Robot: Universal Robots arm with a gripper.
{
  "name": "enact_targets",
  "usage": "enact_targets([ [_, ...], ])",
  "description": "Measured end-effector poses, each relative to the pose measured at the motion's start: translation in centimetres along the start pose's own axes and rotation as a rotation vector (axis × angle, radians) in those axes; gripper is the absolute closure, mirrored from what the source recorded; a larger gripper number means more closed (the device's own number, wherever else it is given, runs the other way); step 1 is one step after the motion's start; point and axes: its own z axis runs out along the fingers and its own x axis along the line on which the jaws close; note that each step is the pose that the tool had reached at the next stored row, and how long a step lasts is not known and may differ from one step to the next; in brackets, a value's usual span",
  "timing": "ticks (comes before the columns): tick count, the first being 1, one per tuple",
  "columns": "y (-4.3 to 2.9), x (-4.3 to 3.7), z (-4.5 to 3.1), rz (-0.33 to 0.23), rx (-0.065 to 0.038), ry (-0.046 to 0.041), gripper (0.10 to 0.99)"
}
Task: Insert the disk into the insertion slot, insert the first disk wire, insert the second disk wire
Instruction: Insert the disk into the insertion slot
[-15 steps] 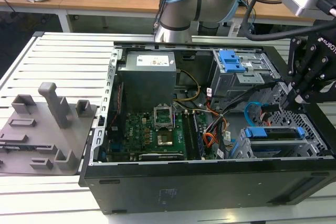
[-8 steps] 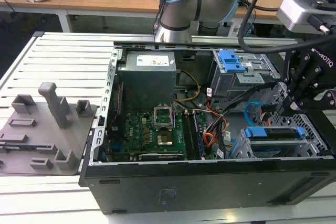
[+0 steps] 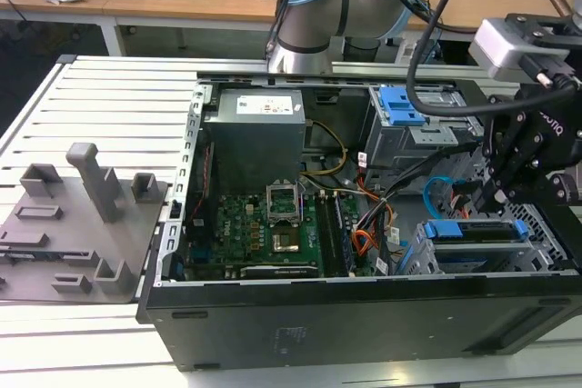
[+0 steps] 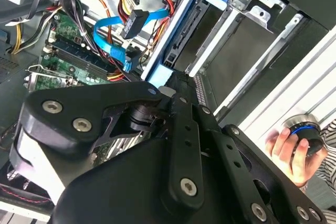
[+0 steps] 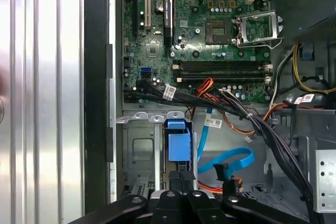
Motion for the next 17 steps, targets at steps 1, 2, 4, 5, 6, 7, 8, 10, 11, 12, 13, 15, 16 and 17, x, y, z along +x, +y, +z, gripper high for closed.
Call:
enact_targets([
  [1, -0.12, 0.00, 0.04, 0.000, 0.000, 0.0001, 0.980],
  [2, -0.28, 0.00, 0.08, 0.000, 0.000, 0.0000, 0.980],
  [4, -0.68, -0.02, 0.14, 0.000, 0.000, -0.0001, 0.980],
  [5, -0.88, -0.03, 0.16, 0.000, 0.000, 0.0001, 0.980],
  [6, -0.99, -0.03, 0.19, 0.000, 0.000, -0.0001, 0.980],
  [7, -1.11, -0.03, 0.24, 0.000, 0.000, 0.0000, 0.980],
  [8, -1.14, -0.03, 0.30, 0.000, -0.001, 0.0000, 0.980],
  [10, -1.20, -0.03, 0.49, 0.000, -0.001, -0.0001, 0.980],
  [11, -1.22, -0.03, 0.57, 0.000, -0.001, -0.0001, 0.980],
  [12, -1.25, -0.04, 0.74, 0.000, -0.001, 0.0000, 0.980],
  [13, -1.27, -0.04, 0.84, 0.000, -0.001, 0.0000, 0.980],
  [15, -1.31, -0.04, 1.12, 0.000, -0.001, 0.0001, 0.980],
  [16, -1.33, -0.04, 1.14, 0.000, -0.001, 0.0002, 0.980],
  [17, -1.33, -0.04, 1.14, 0.000, -0.001, 0.0003, 0.980],
])
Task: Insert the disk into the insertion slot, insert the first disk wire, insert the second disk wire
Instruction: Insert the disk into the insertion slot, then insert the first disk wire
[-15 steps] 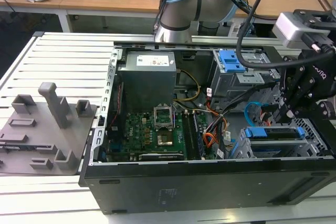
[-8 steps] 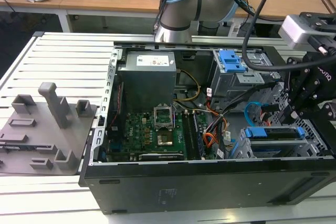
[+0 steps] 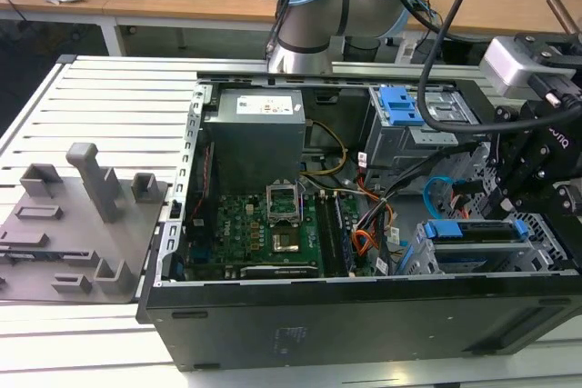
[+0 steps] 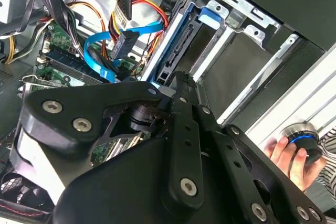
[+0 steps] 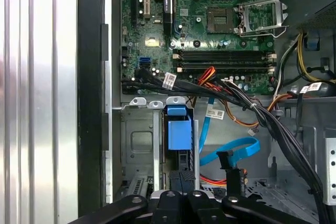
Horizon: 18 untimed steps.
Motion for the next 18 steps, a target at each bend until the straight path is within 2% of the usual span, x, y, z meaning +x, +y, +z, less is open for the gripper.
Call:
enact_targets([
  [14, -0.07, 0.00, 0.02, 0.000, 0.000, -0.0003, 0.980],
  [18, -1.09, -0.02, -0.03, 0.000, 0.000, 0.0000, 0.980],
])
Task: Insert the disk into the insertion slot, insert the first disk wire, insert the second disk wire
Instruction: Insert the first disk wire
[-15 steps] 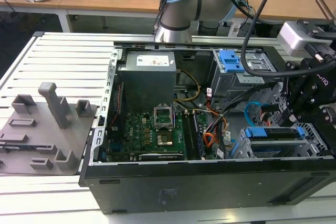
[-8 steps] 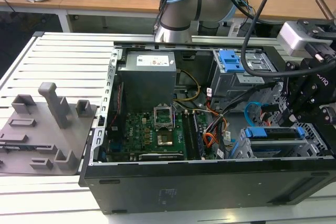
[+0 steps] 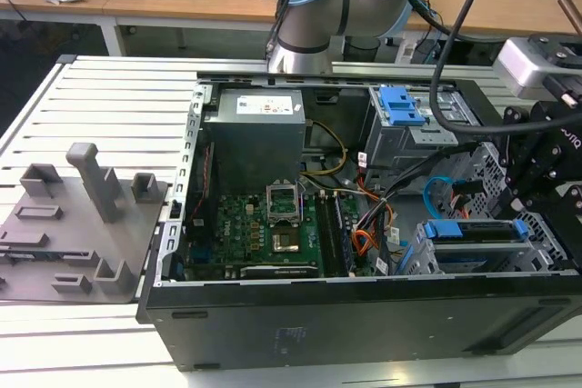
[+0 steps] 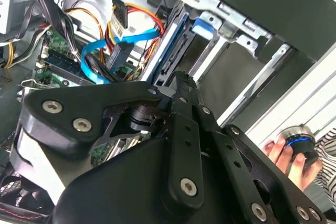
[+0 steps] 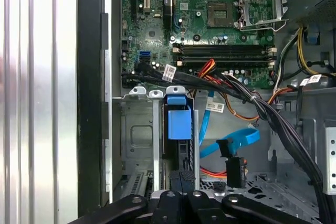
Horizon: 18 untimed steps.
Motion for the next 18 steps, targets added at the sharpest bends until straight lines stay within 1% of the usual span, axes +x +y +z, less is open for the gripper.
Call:
enact_targets([
  [3, -0.09, -0.04, -0.08, 0.000, 0.000, 0.0017, 0.980],
  [6, -0.07, -0.18, -0.55, 0.000, 0.000, 0.0037, 0.980],
  [12, -0.07, -0.18, -0.56, 0.000, 0.000, 0.0038, 0.980],
  [13, -0.07, -0.18, -0.56, 0.000, 0.000, 0.0037, 0.918],
  [14, -0.06, -0.18, -0.56, 0.000, 0.000, 0.0038, 0.918],
  [15, -0.06, -0.18, -0.56, 0.000, 0.000, 0.0037, 0.851],
  [16, -0.06, -0.18, -0.57, 0.000, 0.000, 0.0038, 0.725],
  [18, -0.07, -0.18, -0.56, 0.000, 0.000, 0.0037, 0.725],
])
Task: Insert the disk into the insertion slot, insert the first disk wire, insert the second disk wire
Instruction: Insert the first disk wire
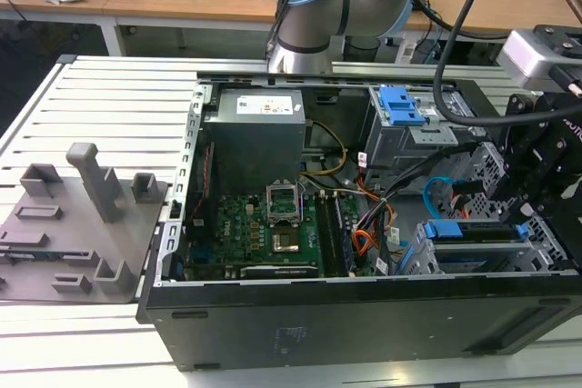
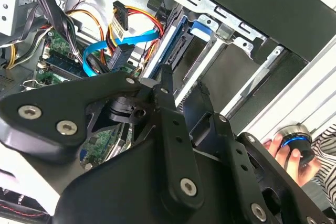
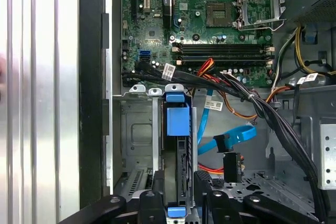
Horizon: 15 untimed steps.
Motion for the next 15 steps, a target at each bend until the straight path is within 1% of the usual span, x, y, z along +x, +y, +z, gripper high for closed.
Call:
enact_targets([
  [2, 0.01, -0.13, -0.02, 0.000, 0.000, 0.0003, 0.725],
  [3, 0.01, -0.54, -0.02, 0.000, 0.000, 0.0002, 0.725],
  [4, 0.02, -1.20, -0.01, 0.000, 0.000, -0.0001, 0.725],
  [5, 0.03, -1.71, -0.02, 0.000, 0.000, 0.0002, 0.725],
  [7, 0.04, -2.37, -0.01, 0.000, 0.000, -0.0001, 0.725],
  [8, 0.06, -2.87, -0.02, 0.000, 0.000, 0.0001, 0.725],
  [9, 0.06, -3.18, -0.03, -0.001, 0.000, 0.0002, 0.725],
  [10, 0.06, -3.29, -0.02, -0.005, 0.000, 0.0002, 0.725],
  [11, 0.06, -3.35, -0.01, -0.049, 0.000, 0.0022, 0.725],
  [15, 0.06, -3.36, 0.00, -0.152, 0.001, 0.0068, 0.725],
])
